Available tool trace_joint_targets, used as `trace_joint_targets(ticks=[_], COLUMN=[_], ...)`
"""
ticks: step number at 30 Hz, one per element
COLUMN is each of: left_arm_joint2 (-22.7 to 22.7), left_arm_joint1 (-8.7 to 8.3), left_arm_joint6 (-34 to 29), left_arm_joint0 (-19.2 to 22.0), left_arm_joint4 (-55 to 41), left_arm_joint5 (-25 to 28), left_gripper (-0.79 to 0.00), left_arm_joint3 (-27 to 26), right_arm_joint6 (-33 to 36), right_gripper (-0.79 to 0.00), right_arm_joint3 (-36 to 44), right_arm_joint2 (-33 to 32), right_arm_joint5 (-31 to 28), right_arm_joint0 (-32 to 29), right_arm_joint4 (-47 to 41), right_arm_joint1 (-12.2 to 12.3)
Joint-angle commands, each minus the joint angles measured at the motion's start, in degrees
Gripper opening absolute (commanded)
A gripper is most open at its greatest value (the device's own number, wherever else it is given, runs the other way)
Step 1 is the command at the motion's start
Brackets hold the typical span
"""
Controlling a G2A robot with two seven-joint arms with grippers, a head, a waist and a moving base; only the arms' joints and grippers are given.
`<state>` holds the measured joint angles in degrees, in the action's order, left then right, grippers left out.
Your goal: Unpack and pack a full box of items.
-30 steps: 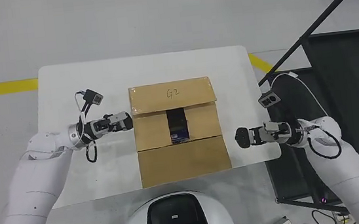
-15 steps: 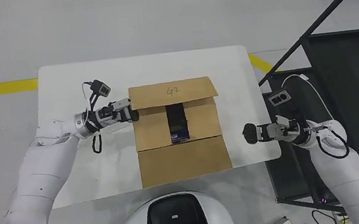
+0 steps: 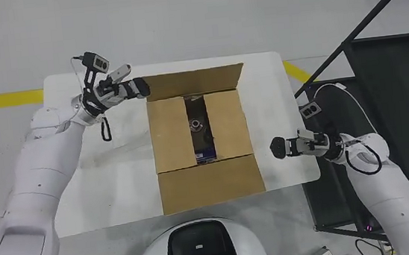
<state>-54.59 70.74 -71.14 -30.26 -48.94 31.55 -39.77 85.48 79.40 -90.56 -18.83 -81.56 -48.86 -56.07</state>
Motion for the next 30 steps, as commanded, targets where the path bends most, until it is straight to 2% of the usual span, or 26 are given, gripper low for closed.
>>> trace_joint_targets(ticks=[1, 8, 13, 23, 30], left_arm_joint2=[1.19, 5.48, 9.03, 15.52, 17.31], left_arm_joint1=[0.96, 4.68, 7.04, 10.9, 12.54], left_arm_joint6=[2.39, 10.5, 16.22, 28.56, 30.31], left_arm_joint0=[2.14, 7.79, 10.45, 12.57, 13.23], left_arm_joint4=[1.26, 6.41, 13.62, 29.83, 35.18], left_arm_joint5=[0.2, 1.2, 1.9, 1.1, -1.29], left_gripper=[0.0, 0.0, 0.0, 0.0, 0.0], left_arm_joint3=[3.05, 11.98, 16.81, 22.45, 25.55], right_arm_joint6=[-0.84, -2.33, -3.03, -4.59, -5.54], right_gripper=[0.0, 0.0, 0.0, 0.0, 0.0], right_arm_joint3=[-0.64, -2.21, -3.15, -3.37, -3.41], right_arm_joint2=[0.54, 1.42, 1.52, 3.1, 5.08], right_arm_joint5=[-0.84, -2.33, -3.02, -4.58, -5.53], right_arm_joint0=[0.41, 0.92, 0.77, 0.79, 0.91], right_arm_joint4=[1.53, 3.33, 3.99, 8.26, 10.05], right_arm_joint1=[-0.1, -0.19, -0.1, 0.26, 0.6])
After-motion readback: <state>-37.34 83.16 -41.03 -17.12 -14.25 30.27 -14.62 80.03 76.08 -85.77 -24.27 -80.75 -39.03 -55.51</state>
